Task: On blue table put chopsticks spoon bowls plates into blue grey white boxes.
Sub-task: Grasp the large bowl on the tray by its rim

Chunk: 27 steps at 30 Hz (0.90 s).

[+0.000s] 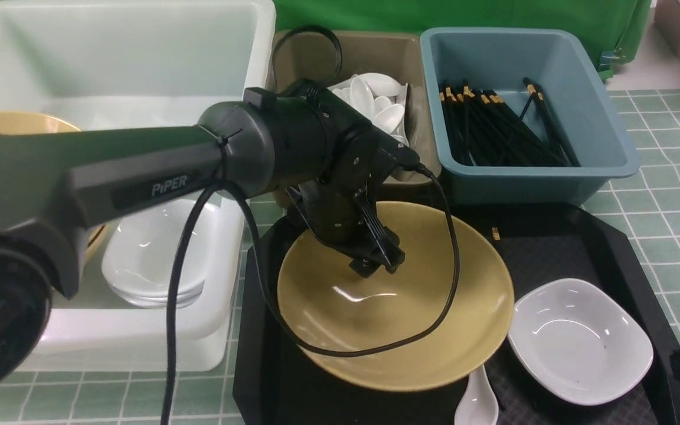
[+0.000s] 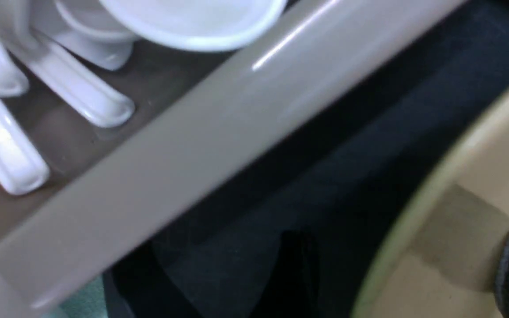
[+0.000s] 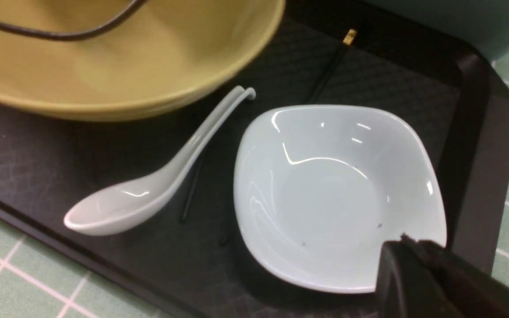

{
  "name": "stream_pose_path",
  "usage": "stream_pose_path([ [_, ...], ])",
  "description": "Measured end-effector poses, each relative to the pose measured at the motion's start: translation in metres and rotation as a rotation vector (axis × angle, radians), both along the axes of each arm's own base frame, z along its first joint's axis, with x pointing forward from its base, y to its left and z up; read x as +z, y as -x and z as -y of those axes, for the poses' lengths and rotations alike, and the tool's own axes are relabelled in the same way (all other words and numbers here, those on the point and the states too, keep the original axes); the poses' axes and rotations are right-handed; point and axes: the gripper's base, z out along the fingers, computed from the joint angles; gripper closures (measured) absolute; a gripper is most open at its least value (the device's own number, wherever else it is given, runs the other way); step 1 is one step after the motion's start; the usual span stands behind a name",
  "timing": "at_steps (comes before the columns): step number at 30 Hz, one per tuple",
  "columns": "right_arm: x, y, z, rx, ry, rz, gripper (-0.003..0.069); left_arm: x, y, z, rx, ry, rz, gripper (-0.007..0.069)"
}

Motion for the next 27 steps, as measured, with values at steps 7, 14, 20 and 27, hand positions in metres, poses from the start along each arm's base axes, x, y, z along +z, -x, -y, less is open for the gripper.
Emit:
stream_pose_path([
  [7,0.000,0.000,0.000,0.000,0.003,0.001,0.0603,-0.002,-0.006,0.004,0.013,0.014,0.022,0.0223],
  [14,0.000,0.000,0.000,0.001,0.004,0.001,0.0595,0.007,-0.003,0.002,0.013,0.024,0.035,0.0242],
  [20,0.000,0.000,0.000,0.001,0.004,0.001,0.0592,0.066,0.013,-0.007,0.012,0.120,0.107,0.0557],
  [27,0.000,0.000,0.000,0.001,0.004,0.001,0.0591,0.120,0.031,-0.024,-0.010,0.177,0.223,0.0615],
])
